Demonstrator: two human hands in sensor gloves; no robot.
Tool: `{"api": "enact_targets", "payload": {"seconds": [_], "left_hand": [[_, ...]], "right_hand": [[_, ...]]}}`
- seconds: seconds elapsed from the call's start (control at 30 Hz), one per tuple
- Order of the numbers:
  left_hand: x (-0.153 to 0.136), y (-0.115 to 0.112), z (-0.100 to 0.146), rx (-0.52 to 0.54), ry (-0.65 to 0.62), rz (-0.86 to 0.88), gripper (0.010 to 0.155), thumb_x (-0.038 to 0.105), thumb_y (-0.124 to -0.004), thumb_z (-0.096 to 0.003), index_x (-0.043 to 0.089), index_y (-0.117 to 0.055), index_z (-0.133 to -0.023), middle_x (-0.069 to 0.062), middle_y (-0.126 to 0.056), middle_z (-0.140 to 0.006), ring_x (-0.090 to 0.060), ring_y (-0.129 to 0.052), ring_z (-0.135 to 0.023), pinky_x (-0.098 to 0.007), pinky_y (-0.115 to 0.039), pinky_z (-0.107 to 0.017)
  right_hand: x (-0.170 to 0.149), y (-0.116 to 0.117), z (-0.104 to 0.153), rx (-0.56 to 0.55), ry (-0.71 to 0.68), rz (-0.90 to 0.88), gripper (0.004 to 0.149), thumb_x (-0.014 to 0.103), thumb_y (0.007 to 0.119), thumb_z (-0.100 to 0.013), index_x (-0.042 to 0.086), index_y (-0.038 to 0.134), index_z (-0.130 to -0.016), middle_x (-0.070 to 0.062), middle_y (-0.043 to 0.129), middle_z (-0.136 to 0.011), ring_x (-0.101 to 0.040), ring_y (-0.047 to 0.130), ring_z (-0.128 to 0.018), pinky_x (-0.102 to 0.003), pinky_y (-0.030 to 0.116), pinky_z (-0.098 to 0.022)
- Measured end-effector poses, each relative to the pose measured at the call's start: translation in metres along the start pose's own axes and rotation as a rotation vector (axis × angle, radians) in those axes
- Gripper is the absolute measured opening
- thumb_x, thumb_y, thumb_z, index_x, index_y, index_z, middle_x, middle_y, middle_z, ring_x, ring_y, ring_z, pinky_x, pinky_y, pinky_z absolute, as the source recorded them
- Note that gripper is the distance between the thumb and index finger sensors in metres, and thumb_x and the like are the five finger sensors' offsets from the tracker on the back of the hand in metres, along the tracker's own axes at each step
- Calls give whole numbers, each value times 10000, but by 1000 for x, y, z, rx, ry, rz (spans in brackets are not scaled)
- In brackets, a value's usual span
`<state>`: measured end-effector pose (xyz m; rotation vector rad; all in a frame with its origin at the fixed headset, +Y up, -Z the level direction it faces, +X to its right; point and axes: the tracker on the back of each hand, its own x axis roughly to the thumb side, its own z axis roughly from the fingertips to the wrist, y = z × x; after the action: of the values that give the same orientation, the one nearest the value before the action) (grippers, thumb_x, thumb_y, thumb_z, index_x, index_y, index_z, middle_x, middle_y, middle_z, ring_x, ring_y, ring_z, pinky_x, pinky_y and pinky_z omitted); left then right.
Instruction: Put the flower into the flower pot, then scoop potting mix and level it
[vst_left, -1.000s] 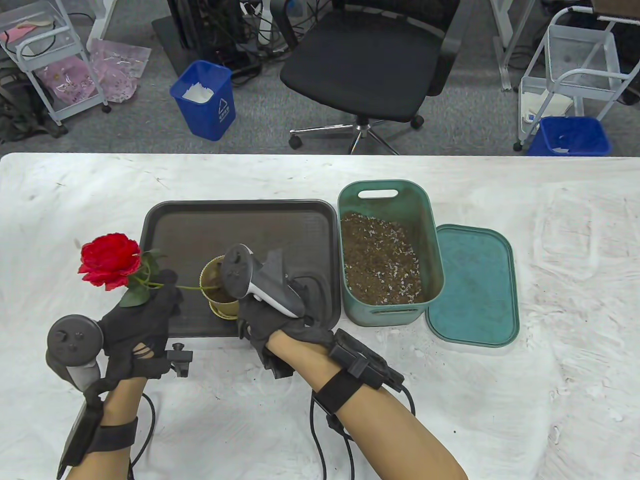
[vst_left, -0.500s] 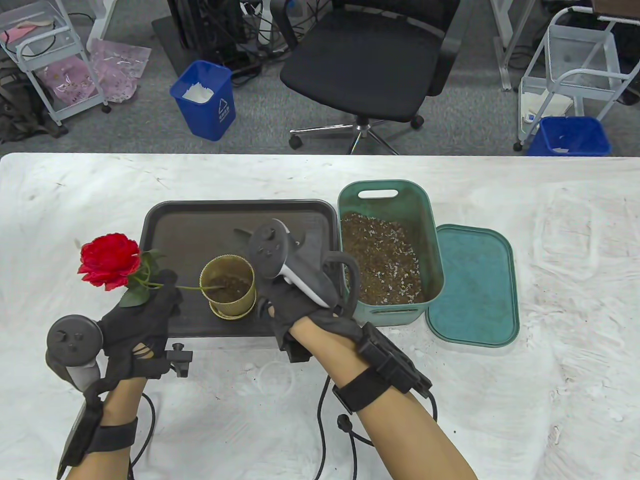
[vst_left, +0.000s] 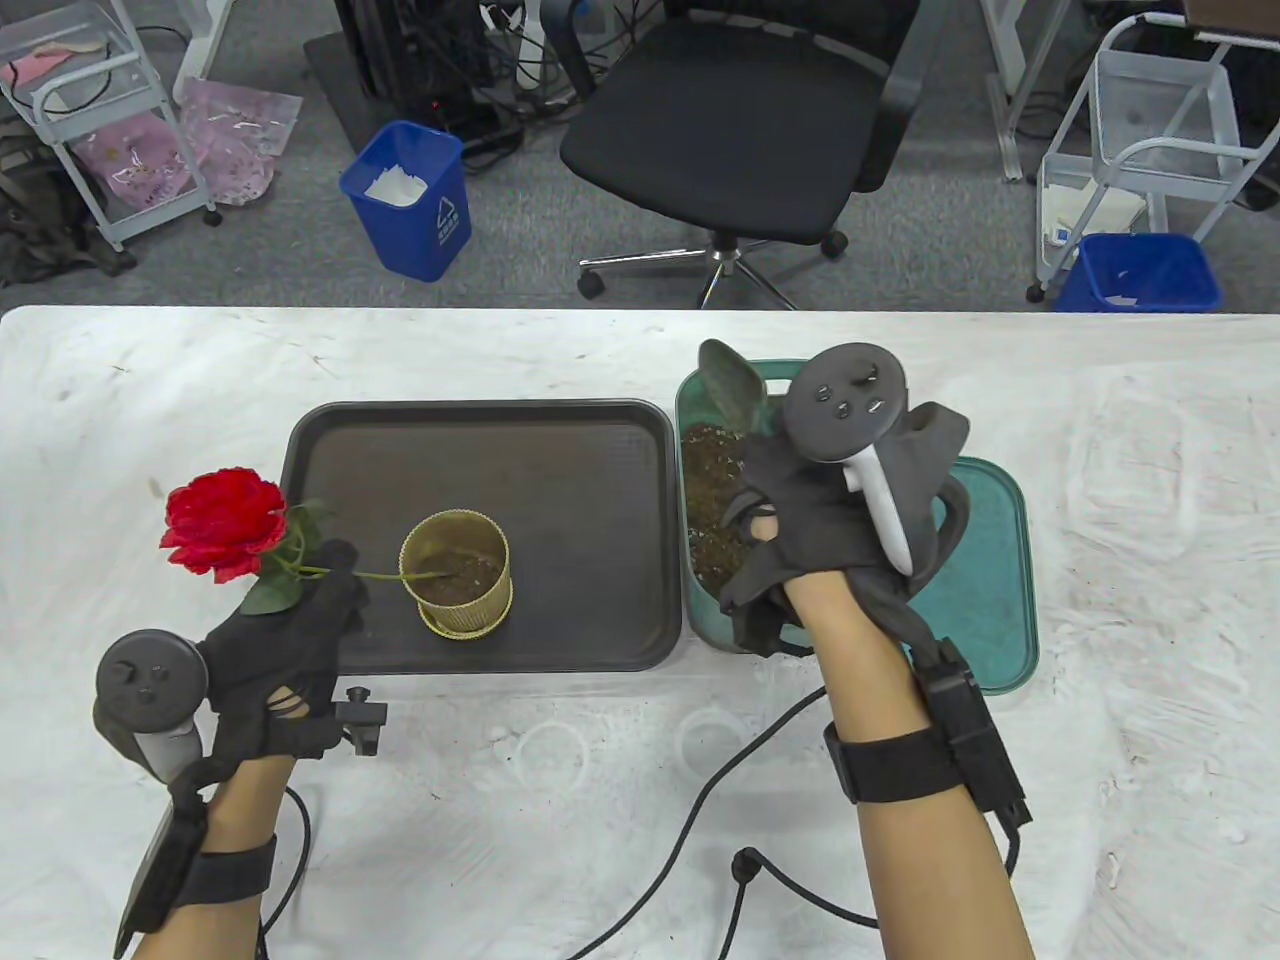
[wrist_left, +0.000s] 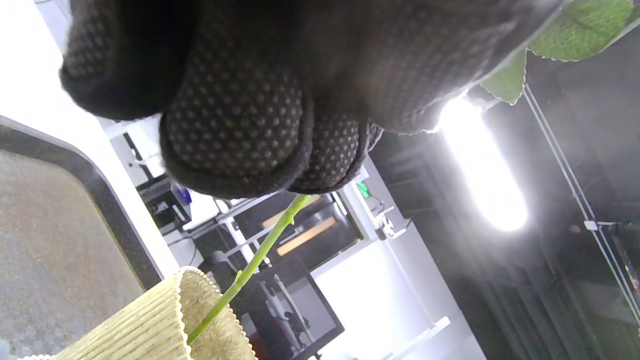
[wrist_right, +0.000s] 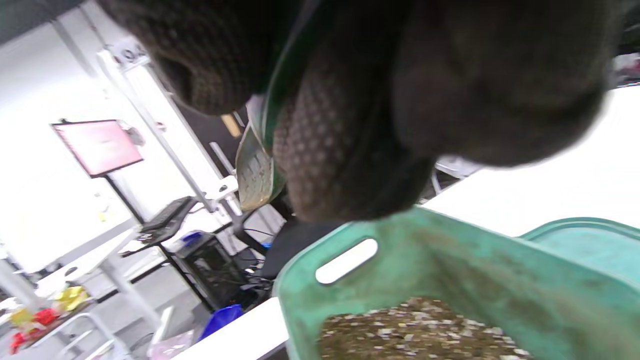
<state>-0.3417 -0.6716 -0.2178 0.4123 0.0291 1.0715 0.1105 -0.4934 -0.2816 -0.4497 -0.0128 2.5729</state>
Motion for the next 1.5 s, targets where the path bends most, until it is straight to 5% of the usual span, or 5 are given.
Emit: {"api": "enact_targets", "payload": {"seconds": [0.33,0.7,1.5], "left_hand": [[-1,1,0,15,13,-2,434,442,-894,-397,241,-950,-778,44,-1070,-588,-173,-1118,-313,-359,-940,-321],[-1,2,0,20,19,0,433,440,-895,-397,238,-951,-776,44,-1071,-587,-175,-1118,-311,-360,-939,-320],[-2,3,0,33,26,-10,433,442,-894,-397,240,-951,-776,46,-1070,-588,-172,-1119,-312,-359,-940,-321]], "right_hand": [[-46,44,-51,202,181,208,525,316,797,-408,23,769,-842,-186,994,-592,-276,1074,-237,-378,942,-108],[-63,98,-78,474,294,398,527,321,778,-422,8,766,-845,-185,996,-571,-256,1061,-202,-358,927,-82],[-77,131,-106,580,289,-43,537,319,759,-419,2,740,-852,-172,982,-588,-251,1060,-228,-355,931,-101]]}}
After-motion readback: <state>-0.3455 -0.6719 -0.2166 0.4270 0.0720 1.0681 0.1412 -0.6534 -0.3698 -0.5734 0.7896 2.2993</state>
